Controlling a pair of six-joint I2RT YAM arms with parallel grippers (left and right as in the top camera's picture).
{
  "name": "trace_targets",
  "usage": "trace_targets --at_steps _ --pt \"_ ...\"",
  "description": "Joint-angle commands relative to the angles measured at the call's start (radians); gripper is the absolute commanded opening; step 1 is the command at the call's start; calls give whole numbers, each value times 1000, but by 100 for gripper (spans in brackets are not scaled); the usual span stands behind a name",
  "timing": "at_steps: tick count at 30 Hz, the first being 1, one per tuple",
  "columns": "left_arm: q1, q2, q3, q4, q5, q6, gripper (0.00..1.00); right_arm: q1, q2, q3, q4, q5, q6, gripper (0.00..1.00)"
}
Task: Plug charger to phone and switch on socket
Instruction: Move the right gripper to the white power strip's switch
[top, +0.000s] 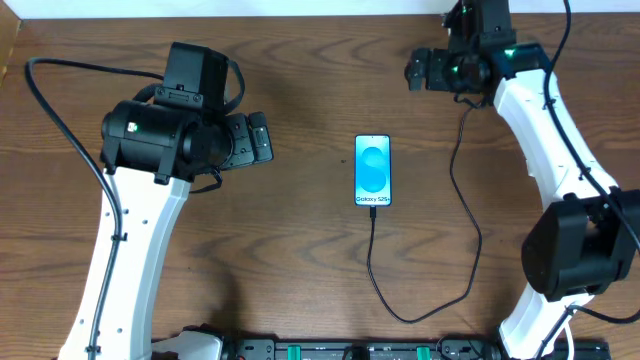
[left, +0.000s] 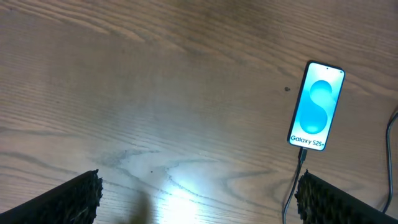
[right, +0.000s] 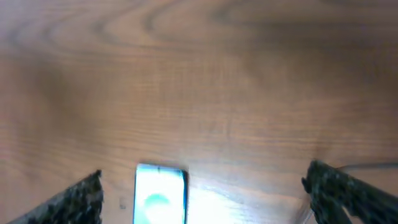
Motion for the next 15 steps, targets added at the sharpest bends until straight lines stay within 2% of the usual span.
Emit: trace_targets --at_steps 1,4,6,15 --pt "-2 4 6 -3 -6 10 100 -64 -37 129 -60 -80 -168 99" --pt "-2 4 6 -3 -6 10 100 -130 -37 219 -154 -82 -263 99" --pt "-2 4 6 -3 -6 10 100 -187 -37 253 -192 -82 -271 99" --pt "-2 4 6 -3 -6 10 100 -465 -35 240 -229 -133 -417 99"
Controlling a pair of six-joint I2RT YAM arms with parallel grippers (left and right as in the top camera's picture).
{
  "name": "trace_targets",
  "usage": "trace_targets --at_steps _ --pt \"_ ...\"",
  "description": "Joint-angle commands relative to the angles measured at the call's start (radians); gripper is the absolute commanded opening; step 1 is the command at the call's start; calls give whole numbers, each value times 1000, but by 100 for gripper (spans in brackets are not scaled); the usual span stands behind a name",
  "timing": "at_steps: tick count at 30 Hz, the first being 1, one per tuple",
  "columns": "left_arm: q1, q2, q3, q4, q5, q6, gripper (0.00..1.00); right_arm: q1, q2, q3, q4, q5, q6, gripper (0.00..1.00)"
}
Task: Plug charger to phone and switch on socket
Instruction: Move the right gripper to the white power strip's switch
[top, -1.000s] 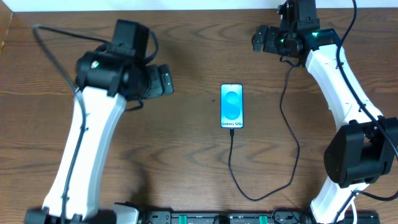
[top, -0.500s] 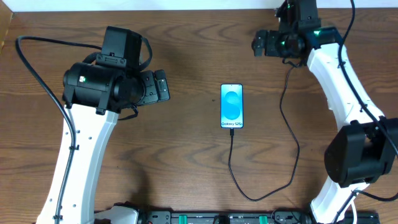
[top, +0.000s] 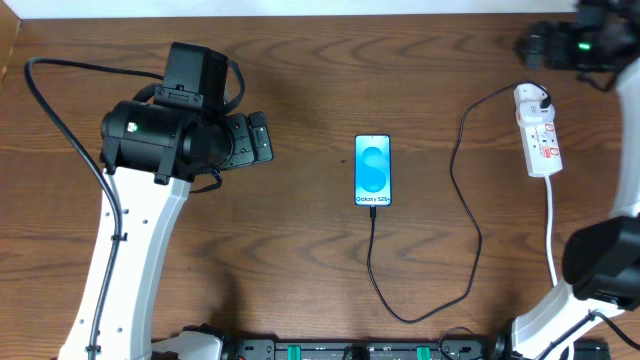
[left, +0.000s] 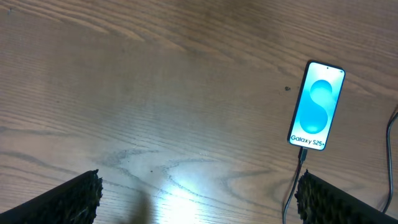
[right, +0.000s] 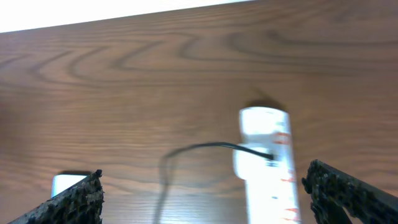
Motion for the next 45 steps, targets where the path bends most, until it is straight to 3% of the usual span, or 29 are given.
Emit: trace_targets --at_steps 1,9,26,45 --pt "-2 4 6 -3 -6 9 100 -109 -9 -18 -4 -65 -137 99" --pt "-2 4 6 -3 -6 9 100 -224 -8 -126 34 -197 -332 99" --pt "-2 4 6 -3 -6 9 100 -221 -8 -544 411 -294 -255 99" --pt "-2 4 6 -3 -6 9 100 -221 85 -638 533 -238 -143 99"
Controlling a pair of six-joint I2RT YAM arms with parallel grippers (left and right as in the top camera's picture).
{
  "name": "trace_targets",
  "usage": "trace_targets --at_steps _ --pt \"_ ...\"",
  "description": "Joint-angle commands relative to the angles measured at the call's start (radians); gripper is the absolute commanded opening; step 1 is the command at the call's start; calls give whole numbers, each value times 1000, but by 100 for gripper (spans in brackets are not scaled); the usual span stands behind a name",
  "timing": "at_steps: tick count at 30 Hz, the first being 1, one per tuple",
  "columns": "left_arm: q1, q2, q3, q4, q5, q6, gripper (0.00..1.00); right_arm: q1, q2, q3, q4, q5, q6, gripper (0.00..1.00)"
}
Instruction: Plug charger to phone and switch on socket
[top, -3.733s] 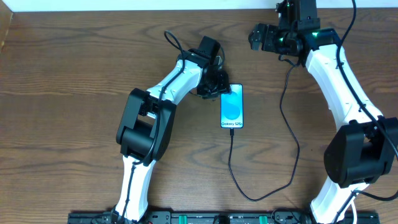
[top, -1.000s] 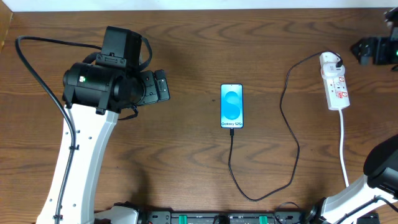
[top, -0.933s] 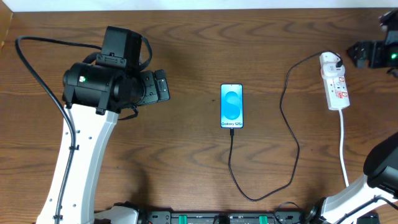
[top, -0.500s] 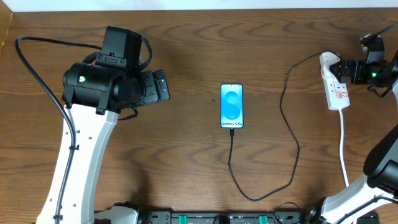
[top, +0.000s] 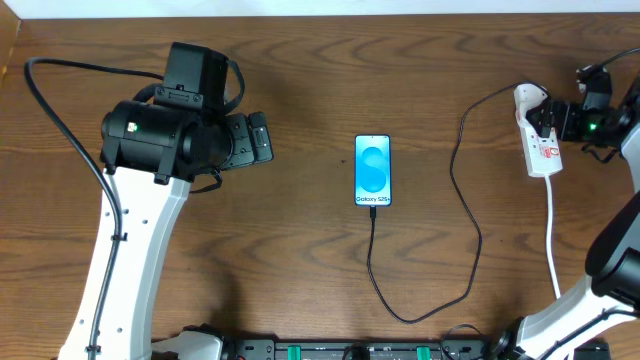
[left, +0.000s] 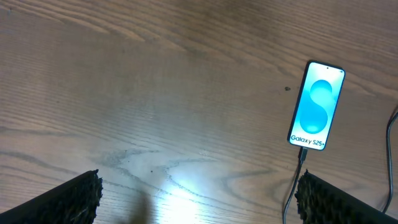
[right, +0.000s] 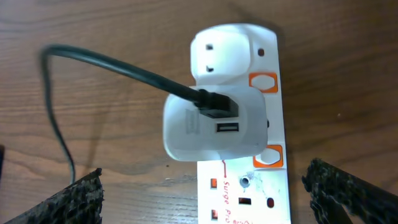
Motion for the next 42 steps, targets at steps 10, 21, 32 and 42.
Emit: trace_targets --at_steps 10,21,32,42 --pt "-2 4 6 -3 -6 9 100 20 76 -9 22 -3 26 99" --pt "-2 4 6 -3 -6 9 100 37 76 -10 39 -6 83 99" --pt "-2 4 6 -3 -6 9 100 52 94 -10 70 -6 85 99" --pt "-2 4 6 -3 -6 9 100 54 133 -10 72 -73 93 99"
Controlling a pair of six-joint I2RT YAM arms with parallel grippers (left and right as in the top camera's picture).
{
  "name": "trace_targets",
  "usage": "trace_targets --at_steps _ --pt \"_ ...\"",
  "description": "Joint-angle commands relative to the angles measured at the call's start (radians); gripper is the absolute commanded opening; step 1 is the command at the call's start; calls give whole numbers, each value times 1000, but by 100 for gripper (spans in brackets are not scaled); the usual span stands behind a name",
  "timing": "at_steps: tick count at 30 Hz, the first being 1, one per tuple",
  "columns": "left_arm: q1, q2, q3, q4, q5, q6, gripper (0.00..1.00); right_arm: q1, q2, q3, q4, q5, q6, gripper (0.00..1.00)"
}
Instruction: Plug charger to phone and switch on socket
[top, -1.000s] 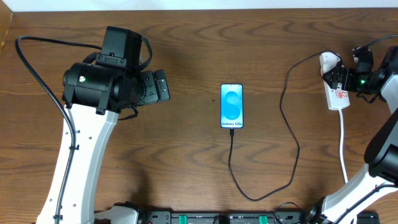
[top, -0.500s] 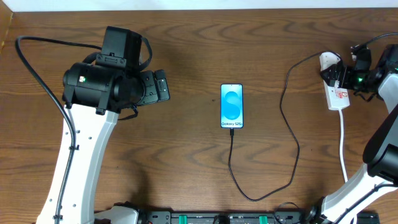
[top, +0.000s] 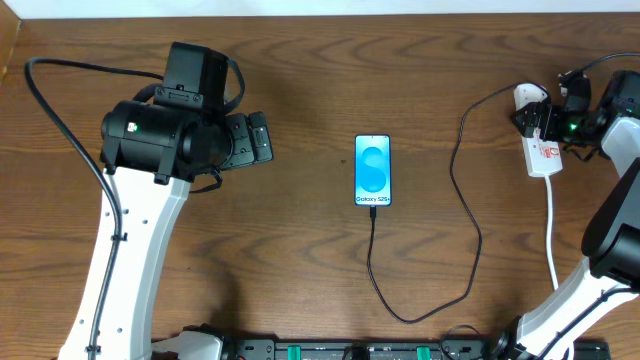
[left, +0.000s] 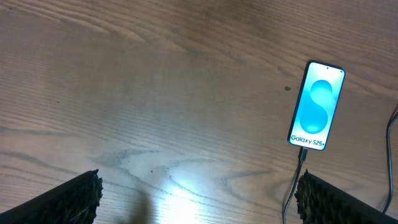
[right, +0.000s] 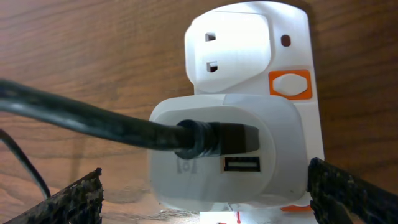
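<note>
The phone (top: 373, 170) lies face up mid-table with its screen lit, also visible in the left wrist view (left: 316, 106). A black cable (top: 462, 215) runs from its bottom end in a loop to the white charger adapter (right: 224, 155), which sits in the white power strip (top: 543, 150). An orange switch (right: 289, 84) shows beside the adapter. My right gripper (right: 208, 202) hovers open just over the adapter, one finger on each side. My left gripper (top: 258, 137) stays open left of the phone, holding nothing.
The strip's own white lead (top: 551, 235) runs toward the front edge on the right. The black cable's loop (top: 405, 315) lies near the front of the table. The strip's end socket (right: 239, 37) holds no plug.
My right gripper has come closer to the strip's end, so the adapter now fills its wrist view. Phone, cable and left arm have not moved.
My right gripper was first at the back of the table, right of the phone, the arm hiding the strip. Then it was at the far back right corner, with the strip uncovered. Later it stood over the strip, and now sits close over the adapter. The left arm stayed still.
</note>
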Motion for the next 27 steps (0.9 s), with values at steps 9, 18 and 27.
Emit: trace_targets --at_steps 9,18,27 --pt "-2 4 6 -3 -6 9 100 10 25 -8 -30 -85 56 99" --pt "-2 4 6 -3 -6 9 100 9 24 -5 -53 -52 55 99" --pt "-2 4 6 -3 -6 9 100 9 24 56 -116 43 31 99"
